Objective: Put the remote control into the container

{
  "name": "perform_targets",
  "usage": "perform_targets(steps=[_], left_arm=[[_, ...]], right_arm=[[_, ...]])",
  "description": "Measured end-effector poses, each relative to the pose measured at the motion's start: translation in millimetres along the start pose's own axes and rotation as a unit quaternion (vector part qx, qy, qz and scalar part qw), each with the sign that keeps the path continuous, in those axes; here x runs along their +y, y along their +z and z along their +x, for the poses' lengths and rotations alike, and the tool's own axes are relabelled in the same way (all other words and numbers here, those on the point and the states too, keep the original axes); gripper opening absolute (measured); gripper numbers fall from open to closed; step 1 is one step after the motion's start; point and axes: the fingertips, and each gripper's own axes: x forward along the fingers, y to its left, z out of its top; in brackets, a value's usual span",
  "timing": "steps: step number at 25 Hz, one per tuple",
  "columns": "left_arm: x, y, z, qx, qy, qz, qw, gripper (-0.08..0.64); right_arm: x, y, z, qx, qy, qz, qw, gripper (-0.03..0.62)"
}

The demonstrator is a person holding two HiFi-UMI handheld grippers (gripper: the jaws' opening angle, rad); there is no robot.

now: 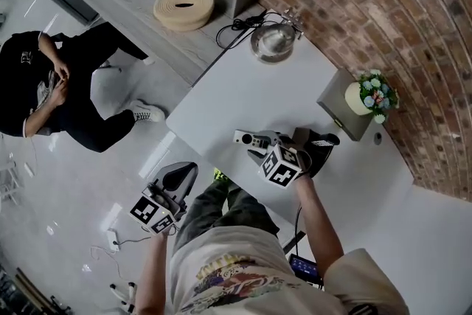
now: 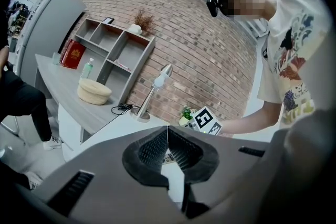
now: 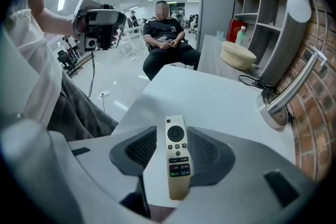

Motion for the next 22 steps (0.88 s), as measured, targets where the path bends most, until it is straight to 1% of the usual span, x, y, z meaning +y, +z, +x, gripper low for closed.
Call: perform_targets(steps=[5,10,16,19,22], left_arm=[[9,-8,-7,0.001,0.018,-0.008,0.9998,0.006],[11,-8,-8,-0.007,0.026,-0.013,0.9995,0.006],[13,-17,-14,-0.006,0.034,-0.028,0.999,0.006],[17,-21,-19,-0.004,0.042,-0.035,0.9985,0.006],[19,-22,-21,-0.003,0.046,-0.036,0.9983,0.006]], right_arm=[[-3,-18,23,0.048,0.014,-0.034,0.998,0.195],[-4,-34,38,0.089,0.017,-0.062,0.994,0.209],[-12,-41,46,0.102,0.012,-0.055,0.993,0.21],[-10,-45,51,0.112,0.026,-0.056,0.992,0.21],[-8,-50,55,0.129,0.042,-0.067,0.988,0.21]])
